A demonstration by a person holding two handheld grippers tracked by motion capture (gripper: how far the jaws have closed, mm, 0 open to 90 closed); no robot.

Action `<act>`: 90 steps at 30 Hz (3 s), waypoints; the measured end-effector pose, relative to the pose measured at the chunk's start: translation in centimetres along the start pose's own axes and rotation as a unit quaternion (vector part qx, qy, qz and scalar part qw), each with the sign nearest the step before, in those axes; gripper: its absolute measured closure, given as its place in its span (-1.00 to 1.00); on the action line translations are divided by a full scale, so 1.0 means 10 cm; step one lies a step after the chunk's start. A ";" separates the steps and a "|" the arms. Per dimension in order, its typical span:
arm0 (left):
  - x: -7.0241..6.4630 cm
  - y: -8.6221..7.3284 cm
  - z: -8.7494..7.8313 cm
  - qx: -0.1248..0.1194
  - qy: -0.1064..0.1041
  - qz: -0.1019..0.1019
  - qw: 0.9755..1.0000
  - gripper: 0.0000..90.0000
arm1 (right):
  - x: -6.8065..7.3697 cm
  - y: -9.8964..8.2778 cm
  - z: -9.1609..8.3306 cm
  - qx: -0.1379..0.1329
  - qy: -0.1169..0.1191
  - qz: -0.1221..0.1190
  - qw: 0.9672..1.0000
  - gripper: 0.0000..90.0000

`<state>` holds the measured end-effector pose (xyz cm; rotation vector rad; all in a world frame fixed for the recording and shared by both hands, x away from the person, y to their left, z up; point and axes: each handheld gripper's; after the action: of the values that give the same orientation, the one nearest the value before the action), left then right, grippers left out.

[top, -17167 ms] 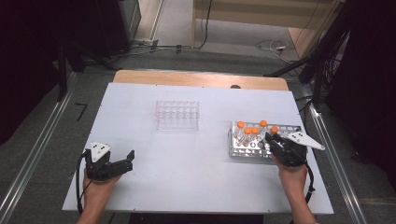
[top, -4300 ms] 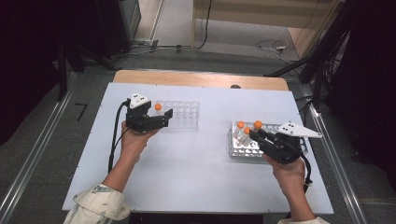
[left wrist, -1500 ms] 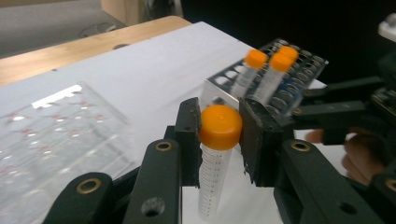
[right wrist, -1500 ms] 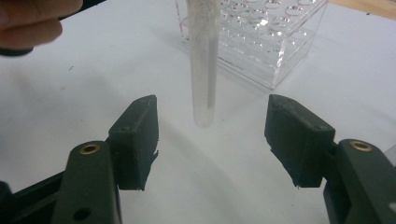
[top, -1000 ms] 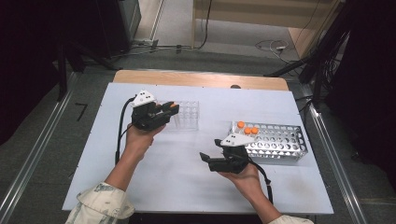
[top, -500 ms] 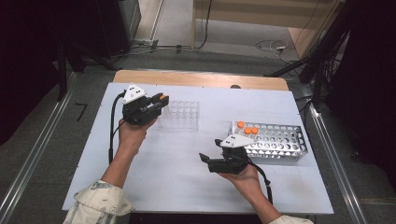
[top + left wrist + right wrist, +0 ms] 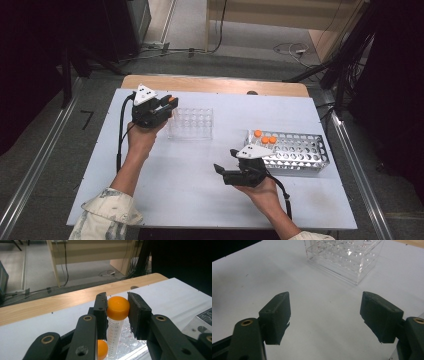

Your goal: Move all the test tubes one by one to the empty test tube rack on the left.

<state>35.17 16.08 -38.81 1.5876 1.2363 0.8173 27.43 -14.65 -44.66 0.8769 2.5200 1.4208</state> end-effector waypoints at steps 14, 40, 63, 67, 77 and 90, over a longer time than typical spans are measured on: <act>-0.15 -0.20 0.13 0.045 0.022 0.053 0.997 0.57 | 0.00 -0.01 0.00 0.002 0.000 -0.004 1.000 -0.46; -0.13 -0.18 0.02 0.049 0.014 0.006 0.999 -0.40 | -0.01 -0.01 -0.09 -0.010 -0.005 -0.004 1.000 -0.46; -0.09 -0.17 -0.05 0.053 0.010 -0.017 0.998 -0.68 | -0.18 -0.17 -0.66 -0.043 -0.049 0.007 0.998 -0.44; -0.10 -0.17 -0.05 0.052 0.008 -0.015 0.998 -0.68 | -0.24 -0.21 -0.73 -0.043 -0.065 0.010 0.997 -0.42; -0.12 -0.17 -0.06 0.051 0.005 -0.014 0.999 -0.68 | -0.47 -0.30 -0.86 -0.056 -0.118 0.034 0.991 -0.33; -0.14 -0.19 -0.04 0.059 0.005 -0.011 0.998 -0.67 | -0.73 -0.40 -0.82 -0.058 -0.186 0.061 0.979 0.18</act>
<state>33.79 14.95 -40.39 1.6632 1.3279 0.7513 28.74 -26.30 -44.66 1.1689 2.1206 1.2774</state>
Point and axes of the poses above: each handheld gripper's, and its own axes: z roughly forward along the jaws, y roughly out of its top, x roughly to its left, and after that the axes turned 10 degrees about y, right-handed
